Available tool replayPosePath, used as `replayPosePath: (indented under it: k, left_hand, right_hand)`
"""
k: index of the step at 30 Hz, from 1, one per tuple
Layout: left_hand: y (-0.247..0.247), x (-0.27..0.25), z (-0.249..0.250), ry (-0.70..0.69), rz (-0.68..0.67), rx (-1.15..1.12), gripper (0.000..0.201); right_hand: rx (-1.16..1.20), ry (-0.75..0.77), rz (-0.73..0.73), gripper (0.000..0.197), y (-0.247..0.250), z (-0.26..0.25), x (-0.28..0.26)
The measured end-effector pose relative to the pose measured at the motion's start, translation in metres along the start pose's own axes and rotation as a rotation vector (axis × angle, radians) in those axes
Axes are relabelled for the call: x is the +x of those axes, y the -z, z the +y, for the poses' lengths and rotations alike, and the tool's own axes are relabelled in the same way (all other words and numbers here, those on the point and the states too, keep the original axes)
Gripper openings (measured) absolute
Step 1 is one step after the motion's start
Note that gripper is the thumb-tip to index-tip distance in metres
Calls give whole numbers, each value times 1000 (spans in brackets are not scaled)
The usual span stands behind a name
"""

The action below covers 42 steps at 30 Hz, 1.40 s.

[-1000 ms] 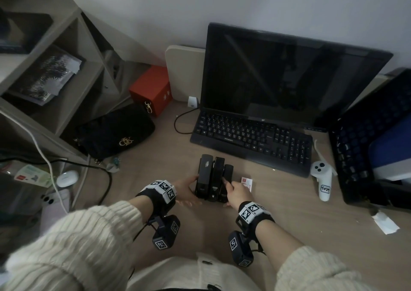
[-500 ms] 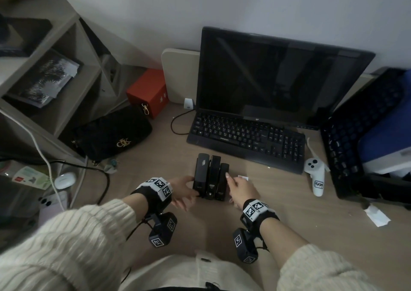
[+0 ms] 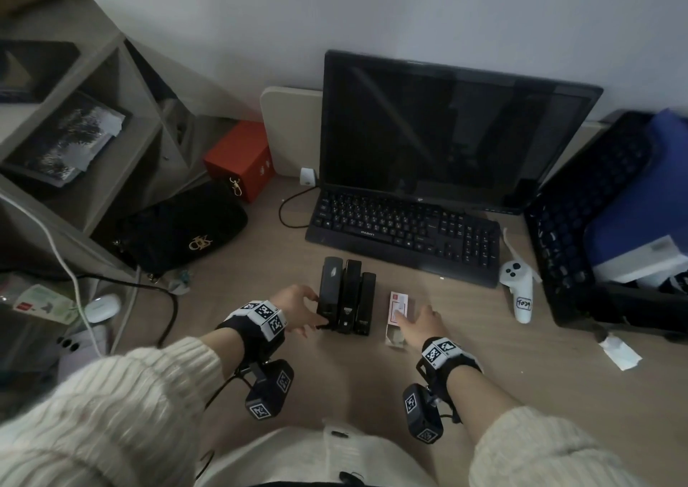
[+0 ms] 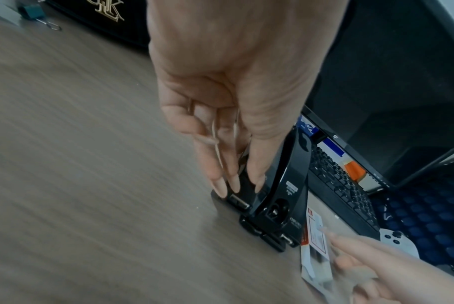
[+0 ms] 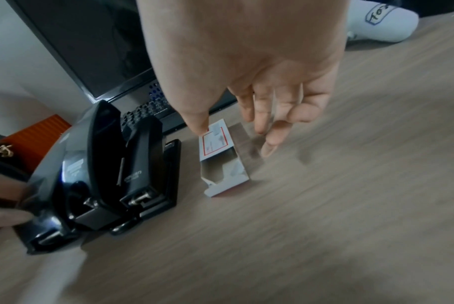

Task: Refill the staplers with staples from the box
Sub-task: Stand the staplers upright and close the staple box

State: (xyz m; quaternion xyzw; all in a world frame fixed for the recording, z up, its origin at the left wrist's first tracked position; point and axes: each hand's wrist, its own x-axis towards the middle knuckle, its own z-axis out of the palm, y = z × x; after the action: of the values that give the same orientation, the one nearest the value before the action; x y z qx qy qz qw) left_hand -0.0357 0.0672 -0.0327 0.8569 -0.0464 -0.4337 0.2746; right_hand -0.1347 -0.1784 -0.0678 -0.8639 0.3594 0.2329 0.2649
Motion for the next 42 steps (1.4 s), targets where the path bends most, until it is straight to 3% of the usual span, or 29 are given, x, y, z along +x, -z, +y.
replayPosePath:
  k: [5,10,20,24,27,30,34,37,40,42]
  left_hand:
    - [-5,3,-4,9,86,91,59]
    - [-8,7,-8,39,2,53,68]
    - [-8,9,-3,48,4,112,60]
    - [-7,-2,2,17,37,234,50]
    - [1,-9,0,-36,129,266,34]
    - [10,-13,0,-171,337,106,30]
    - [10,-21,11,-339,449,-116,32]
    - [4,-31,22,-308,385,-275,50]
    - [-8,-38,31,-269,170,-437,52]
    - [-17,-38,32,-286,100,-505,51]
  right_hand:
    - [-45,30,6,70,-9,-5,1]
    - [-50,33,16,66,-13,-11,4]
    - [-88,69,-52,50,-8,-10,9]
    - [-163,97,23,46,7,-10,2]
    - [-86,124,77,45,23,-10,-2]
    - [-2,182,134,42,36,-15,-8]
    - [40,397,158,37,37,-30,-25]
    - [5,558,125,43,33,-46,-47]
    - [-105,698,117,47,27,-58,-68]
    - [-116,768,119,50,24,-61,-75]
